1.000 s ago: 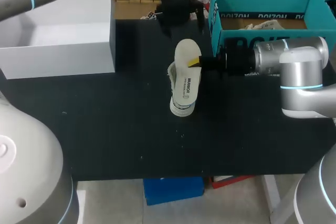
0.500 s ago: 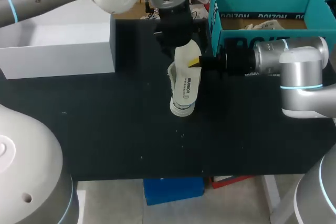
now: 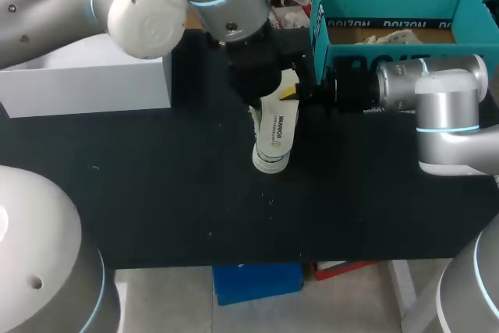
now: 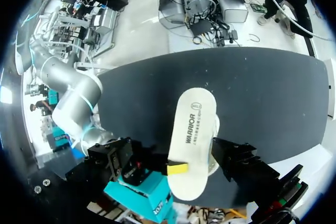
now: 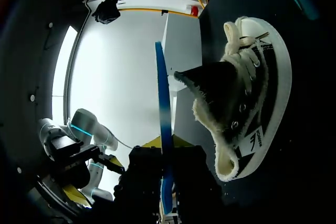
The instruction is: Take the shoe out of the shoebox, open the shoe tongue, remove and reinsert the insole, then place the shoe into the shoebox
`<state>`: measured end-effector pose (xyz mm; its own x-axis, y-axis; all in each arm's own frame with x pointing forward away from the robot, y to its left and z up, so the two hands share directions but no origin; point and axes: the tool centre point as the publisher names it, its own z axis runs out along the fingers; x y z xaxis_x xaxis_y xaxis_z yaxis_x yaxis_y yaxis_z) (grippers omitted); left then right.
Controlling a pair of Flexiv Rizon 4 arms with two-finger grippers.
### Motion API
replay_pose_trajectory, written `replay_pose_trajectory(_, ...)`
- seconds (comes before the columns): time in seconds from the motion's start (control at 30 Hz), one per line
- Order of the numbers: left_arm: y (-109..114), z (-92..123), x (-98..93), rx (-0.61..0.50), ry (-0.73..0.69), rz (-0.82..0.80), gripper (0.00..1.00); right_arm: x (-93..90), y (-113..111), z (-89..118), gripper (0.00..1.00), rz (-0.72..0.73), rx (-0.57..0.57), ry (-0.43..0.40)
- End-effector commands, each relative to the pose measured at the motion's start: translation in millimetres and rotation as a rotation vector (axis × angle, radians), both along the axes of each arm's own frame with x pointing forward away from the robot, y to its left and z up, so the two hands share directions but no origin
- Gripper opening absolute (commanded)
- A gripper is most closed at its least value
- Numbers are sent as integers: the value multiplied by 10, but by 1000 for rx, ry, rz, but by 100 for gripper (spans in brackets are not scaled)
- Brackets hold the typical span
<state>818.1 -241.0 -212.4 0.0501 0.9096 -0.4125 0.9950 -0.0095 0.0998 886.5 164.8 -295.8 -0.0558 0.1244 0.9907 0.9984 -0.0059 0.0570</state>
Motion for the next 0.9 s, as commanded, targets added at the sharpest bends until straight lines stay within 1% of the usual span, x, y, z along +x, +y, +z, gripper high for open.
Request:
replay_pose_trajectory(0.03,302,-74,-109,-358,-53,20,100,5,11,-8,0,-1,0,0)
replay_pose_trajectory(0.13,300,-109,-176,-473,-56,-13,100,5,11,-8,0,-1,0,0)
replay_pose_trajectory(0.23,360,-96,-206,-640,-36,-34,100,5,11,-8,0,-1,0,0)
replay_pose_trajectory(0.27,378,-104,-212,-663,-27,-37,100,5,11,-8,0,-1,0,0)
replay_pose_trajectory(0.3,376,-126,-239,-655,-29,-54,100,5,11,-8,0,-1,0,0)
replay_pose_trajectory(0.9,376,-126,-239,-655,-29,-54,100,5,11,-8,0,-1,0,0)
